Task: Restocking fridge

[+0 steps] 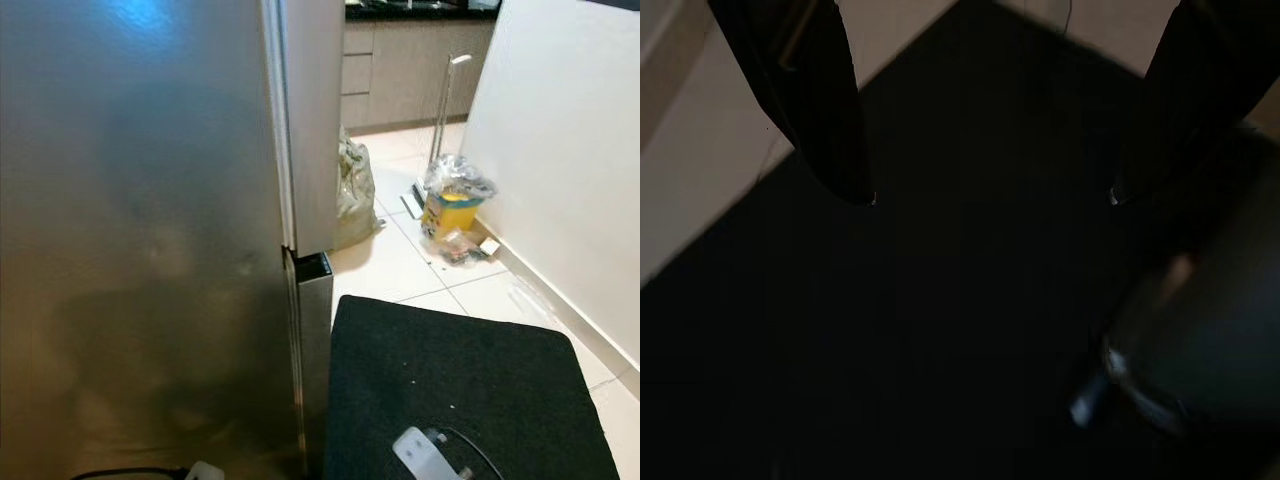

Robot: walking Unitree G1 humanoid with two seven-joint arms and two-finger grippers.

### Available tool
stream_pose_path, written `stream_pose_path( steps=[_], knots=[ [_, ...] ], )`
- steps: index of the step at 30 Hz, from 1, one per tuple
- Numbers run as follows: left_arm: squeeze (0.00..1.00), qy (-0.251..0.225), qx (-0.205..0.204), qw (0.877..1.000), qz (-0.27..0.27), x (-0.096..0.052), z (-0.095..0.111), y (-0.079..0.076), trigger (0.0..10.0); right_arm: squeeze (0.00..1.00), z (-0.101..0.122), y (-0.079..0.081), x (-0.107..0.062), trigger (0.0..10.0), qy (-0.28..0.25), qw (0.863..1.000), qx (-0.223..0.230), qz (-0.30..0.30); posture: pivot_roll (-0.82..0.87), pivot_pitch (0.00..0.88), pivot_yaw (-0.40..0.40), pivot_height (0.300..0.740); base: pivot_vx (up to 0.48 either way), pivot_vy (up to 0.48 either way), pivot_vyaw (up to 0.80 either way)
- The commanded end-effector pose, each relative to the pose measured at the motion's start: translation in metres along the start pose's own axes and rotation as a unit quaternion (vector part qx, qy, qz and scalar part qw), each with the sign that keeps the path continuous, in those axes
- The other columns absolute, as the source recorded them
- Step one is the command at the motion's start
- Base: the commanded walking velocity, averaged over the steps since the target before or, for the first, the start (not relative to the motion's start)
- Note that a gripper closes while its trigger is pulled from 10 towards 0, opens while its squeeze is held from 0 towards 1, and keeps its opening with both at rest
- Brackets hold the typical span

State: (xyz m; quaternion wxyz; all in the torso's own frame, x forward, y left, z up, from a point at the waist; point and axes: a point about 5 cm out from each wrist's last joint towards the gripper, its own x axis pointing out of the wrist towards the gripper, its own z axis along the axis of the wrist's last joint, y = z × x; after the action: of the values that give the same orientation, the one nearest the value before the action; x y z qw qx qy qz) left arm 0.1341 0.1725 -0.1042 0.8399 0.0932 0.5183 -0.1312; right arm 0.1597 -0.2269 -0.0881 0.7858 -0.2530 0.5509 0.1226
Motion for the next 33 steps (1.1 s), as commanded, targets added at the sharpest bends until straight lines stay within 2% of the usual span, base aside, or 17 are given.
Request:
stream_pose_path(
  steps=[1, 3, 4, 5, 7, 11, 14, 33],
  knots=[
    [0.00, 0.011, -0.003, 1.000, -0.007, -0.001, -0.007, -0.004, 10.0, 0.00, -0.012, 0.002, 0.000, 10.0, 0.015, 1.000, 0.021, -0.005, -0.08, 0.000, -0.039, 0.740, 0.000, 0.000, 0.00],
    [0.00, 0.011, -0.003, 1.000, -0.007, -0.001, -0.007, -0.004, 10.0, 0.00, -0.016, 0.003, 0.000, 10.0, 0.019, 0.999, 0.026, -0.006, -0.08, 0.000, -0.036, 0.740, 0.000, 0.000, 0.00],
    [0.00, 0.011, -0.002, 1.000, -0.007, -0.001, -0.007, -0.003, 10.0, 0.00, -0.030, 0.009, -0.001, 10.0, 0.036, 0.998, 0.046, -0.005, -0.08, 0.000, -0.036, 0.740, 0.000, 0.000, -0.68],
    [0.00, 0.011, -0.002, 1.000, -0.007, -0.001, -0.007, -0.003, 10.0, 0.00, -0.030, 0.009, -0.001, 10.0, 0.036, 0.998, 0.046, -0.005, -0.08, 0.000, -0.036, 0.740, 0.000, 0.000, -0.68],
    [0.00, 0.011, 0.003, 1.000, -0.007, -0.001, -0.006, -0.003, 10.0, 0.00, -0.048, 0.017, -0.003, 10.0, 0.058, 0.997, 0.059, 0.003, -0.09, 0.000, -0.030, 0.740, 0.000, 0.000, -0.80],
    [0.00, 0.011, 0.005, 1.000, -0.006, -0.001, -0.005, -0.002, 10.0, 0.00, -0.058, 0.020, -0.005, 10.0, 0.070, 0.996, 0.058, 0.009, -0.08, 0.000, -0.027, 0.740, 0.000, 0.000, -0.80],
    [0.00, 0.010, 0.006, 1.000, -0.005, -0.001, -0.005, -0.001, 10.0, 0.00, -0.062, 0.022, -0.005, 10.0, 0.075, 0.996, 0.048, 0.014, -0.08, 0.000, -0.027, 0.740, 0.000, 0.000, -0.64],
    [0.00, 0.014, 0.017, 1.000, -0.001, -0.001, -0.005, 0.003, 10.0, 0.00, -0.054, 0.023, -0.004, 10.0, 0.061, 0.997, 0.045, 0.021, -0.08, 0.000, -0.021, 0.740, 0.000, 0.000, 0.00]
  ],
)
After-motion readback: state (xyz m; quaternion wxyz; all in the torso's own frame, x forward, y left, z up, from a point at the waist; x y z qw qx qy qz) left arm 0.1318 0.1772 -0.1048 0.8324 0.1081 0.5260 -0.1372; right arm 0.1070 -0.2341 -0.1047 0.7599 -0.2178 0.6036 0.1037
